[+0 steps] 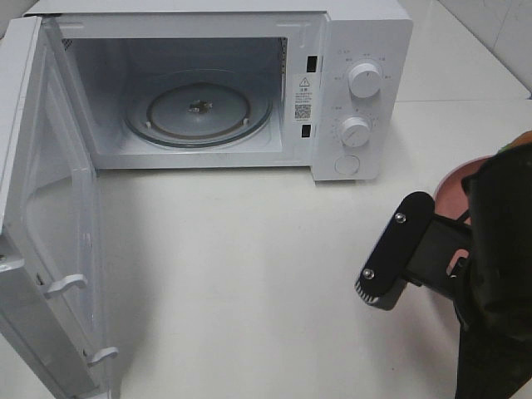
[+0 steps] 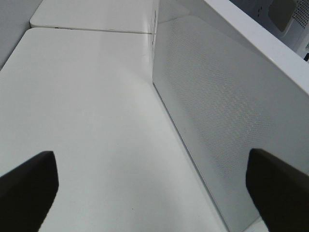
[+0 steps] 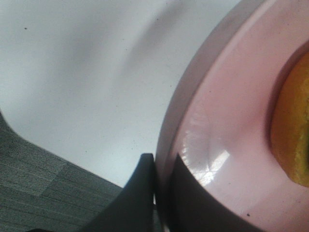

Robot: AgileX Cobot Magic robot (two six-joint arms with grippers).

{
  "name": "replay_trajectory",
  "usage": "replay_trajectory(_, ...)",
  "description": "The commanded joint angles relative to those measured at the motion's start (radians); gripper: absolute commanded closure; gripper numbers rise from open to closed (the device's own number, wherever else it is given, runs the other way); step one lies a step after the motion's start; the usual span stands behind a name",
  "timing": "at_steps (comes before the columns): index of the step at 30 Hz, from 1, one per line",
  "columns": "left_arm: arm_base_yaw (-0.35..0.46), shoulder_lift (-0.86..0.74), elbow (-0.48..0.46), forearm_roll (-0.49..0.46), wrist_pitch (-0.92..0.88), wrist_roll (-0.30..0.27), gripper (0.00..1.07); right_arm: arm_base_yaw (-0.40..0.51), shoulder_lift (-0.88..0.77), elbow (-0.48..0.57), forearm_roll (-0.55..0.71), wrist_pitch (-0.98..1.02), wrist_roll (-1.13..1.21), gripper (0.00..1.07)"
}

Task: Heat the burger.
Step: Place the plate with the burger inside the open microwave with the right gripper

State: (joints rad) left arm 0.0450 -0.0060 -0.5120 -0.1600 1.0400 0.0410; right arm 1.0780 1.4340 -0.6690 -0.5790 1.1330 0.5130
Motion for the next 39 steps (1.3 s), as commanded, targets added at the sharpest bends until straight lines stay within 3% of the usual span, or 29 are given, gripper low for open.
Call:
replay_trajectory(1, 0.004, -0.02, 0.001, -0.003, -0.009, 0.002, 0.09, 0.025, -0.01, 0.001, -0.056, 0.036, -0.02, 1.07)
replay_trajectory(17, 0.004, -0.02, 0.001, -0.003, -0.009, 0.002, 0.09, 0.134, -0.01, 0.001, -0.078, -0.058, -0.211, 1.07)
replay_trajectory(28, 0.004, -0.02, 0.001, -0.003, -0.009, 0.002, 0.09, 0.134, -0.01, 0.001, -0.123, -0.192, -0.472, 1.07)
replay_trajectory(39, 0.004, -0.02, 0.001, -0.003, -0.009, 0.002, 0.09, 0.134, -0.01, 0.001, -0.21, -0.35, -0.534, 1.07)
